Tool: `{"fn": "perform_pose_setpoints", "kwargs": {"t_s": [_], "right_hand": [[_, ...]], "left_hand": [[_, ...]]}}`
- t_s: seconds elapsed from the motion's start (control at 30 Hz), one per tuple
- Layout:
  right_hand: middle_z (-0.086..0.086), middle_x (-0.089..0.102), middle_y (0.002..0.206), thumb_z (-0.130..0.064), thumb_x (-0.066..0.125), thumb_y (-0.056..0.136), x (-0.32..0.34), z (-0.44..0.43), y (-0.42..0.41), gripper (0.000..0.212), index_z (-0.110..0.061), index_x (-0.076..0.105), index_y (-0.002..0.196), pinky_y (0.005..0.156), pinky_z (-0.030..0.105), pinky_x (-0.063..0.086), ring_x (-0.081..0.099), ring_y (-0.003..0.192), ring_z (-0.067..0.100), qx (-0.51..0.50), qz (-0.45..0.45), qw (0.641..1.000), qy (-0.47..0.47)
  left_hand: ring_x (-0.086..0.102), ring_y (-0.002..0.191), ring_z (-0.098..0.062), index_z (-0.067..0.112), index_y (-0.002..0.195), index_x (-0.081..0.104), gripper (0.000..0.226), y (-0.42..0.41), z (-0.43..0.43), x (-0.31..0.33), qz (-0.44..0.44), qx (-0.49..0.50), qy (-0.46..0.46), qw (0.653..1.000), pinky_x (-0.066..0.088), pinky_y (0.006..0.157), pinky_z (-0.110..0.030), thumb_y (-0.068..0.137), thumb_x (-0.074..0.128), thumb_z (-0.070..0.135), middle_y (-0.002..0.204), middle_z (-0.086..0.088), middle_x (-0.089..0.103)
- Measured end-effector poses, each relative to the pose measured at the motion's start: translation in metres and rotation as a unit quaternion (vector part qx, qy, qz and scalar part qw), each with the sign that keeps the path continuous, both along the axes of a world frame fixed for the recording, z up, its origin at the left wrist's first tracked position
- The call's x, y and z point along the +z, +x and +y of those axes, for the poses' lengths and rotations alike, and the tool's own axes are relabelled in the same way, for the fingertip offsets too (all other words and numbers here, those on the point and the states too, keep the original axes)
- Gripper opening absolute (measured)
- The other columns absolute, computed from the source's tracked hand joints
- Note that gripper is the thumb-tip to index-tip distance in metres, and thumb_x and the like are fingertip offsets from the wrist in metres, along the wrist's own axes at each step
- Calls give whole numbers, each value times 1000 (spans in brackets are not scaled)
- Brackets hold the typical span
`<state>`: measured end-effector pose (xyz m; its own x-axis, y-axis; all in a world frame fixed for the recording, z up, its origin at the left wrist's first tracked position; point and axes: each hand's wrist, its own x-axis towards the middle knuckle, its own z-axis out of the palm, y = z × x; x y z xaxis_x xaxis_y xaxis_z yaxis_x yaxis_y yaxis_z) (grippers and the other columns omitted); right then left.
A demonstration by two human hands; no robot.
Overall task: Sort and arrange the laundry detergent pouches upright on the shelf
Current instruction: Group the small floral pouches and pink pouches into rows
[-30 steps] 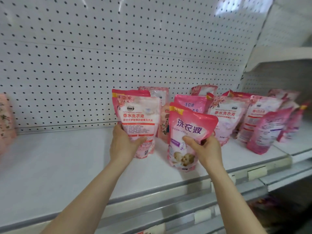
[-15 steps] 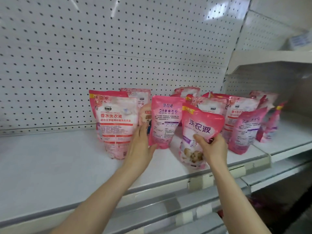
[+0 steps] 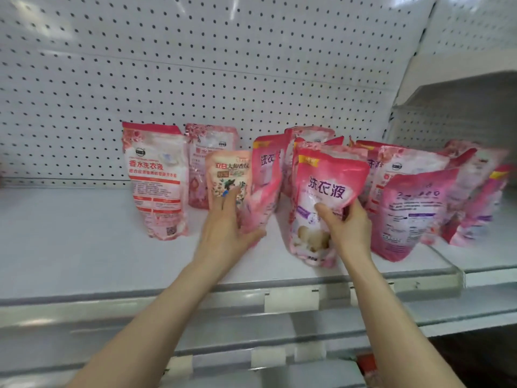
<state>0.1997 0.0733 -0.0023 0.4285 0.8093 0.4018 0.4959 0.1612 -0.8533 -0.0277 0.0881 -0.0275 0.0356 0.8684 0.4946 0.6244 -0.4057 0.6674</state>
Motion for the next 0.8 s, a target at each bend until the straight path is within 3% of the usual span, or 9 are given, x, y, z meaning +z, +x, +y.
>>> {"fn": "perform_pose_setpoints", "kwargs": {"t_s": [0.13, 0.23, 0.37, 0.5, 0.57, 0.63, 0.7, 0.73, 0.8], "right_hand": [[0, 68, 99, -17, 50, 101, -6, 7, 9, 16, -16, 62, 111, 89, 41, 52, 65, 94, 23, -2, 32, 999, -16], [-9, 64, 92, -20, 42, 105, -7, 6, 13, 17, -23, 59, 106, 89, 38, 49, 61, 85, 13, -3, 73, 997, -16], [-8, 65, 90, -22, 39, 105, -4, 4, 10, 21, -24, 58, 97, 78, 27, 45, 61, 85, 13, 12, 97, 995, -13], [6, 71, 104, -30, 42, 100, -4, 2, 8, 28, -13, 62, 110, 90, 42, 51, 65, 98, 26, 27, 77, 997, -10], [-3, 68, 98, -29, 51, 100, -3, 1, 10, 17, -18, 60, 109, 82, 33, 49, 64, 92, 19, 50, 49, 998, -7], [-12, 65, 91, -34, 62, 94, -1, -1, 10, 18, -25, 59, 109, 72, 24, 46, 61, 81, 6, 72, 28, 997, -1], [-13, 66, 96, -28, 70, 89, -2, 1, 12, 26, -23, 61, 114, 75, 24, 50, 62, 85, 4, 86, 40, 995, 15], [-10, 68, 101, -20, 72, 88, -3, 3, 12, 30, -20, 62, 116, 81, 28, 52, 64, 91, 8, 87, 45, 995, 20], [-10, 70, 101, -13, 75, 84, -4, 6, 12, 31, -21, 63, 111, 85, 33, 53, 66, 94, 11, 93, 62, 993, 27]], "left_hand": [[63, 94, -13, 25, 129, 53, 50, 3, -16, 4, -97, -38, -33, 994, 51, 79, -18, 86, 63, 48, 114, -1, 53], [46, 121, -9, 26, 143, 39, 70, 6, -2, 9, -13, -82, -30, 996, 39, 100, -23, 83, 61, 56, 139, 3, 41], [38, 136, -11, 28, 150, 28, 85, 26, 15, 25, 147, -227, -136, 953, 34, 113, -34, 80, 69, 52, 152, 7, 36], [35, 139, -18, 28, 152, 23, 106, 32, 32, 44, 255, -212, -200, 922, 28, 116, -41, 65, 68, 68, 156, 4, 32], [33, 140, -18, 22, 151, 26, 107, 31, 34, 52, 269, -198, -220, 917, 25, 117, -36, 64, 75, 63, 156, 1, 32], [42, 135, -17, 18, 146, 36, 101, 27, 28, 56, 242, -188, -219, 926, 28, 116, -35, 64, 80, 55, 149, 1, 43], [62, 111, -8, 22, 132, 54, 76, 20, 16, 54, 147, -192, -209, 947, 43, 106, -34, 65, 84, 44, 123, 8, 66], [67, 93, 1, 26, 122, 59, 62, 17, 10, 52, 79, -190, -203, 957, 51, 94, -26, 67, 84, 39, 105, 14, 71], [61, 72, 16, 36, 105, 53, 44, 12, -2, 48, -61, -155, -182, 969, 45, 76, -4, 72, 82, 29, 86, 26, 61]]}}
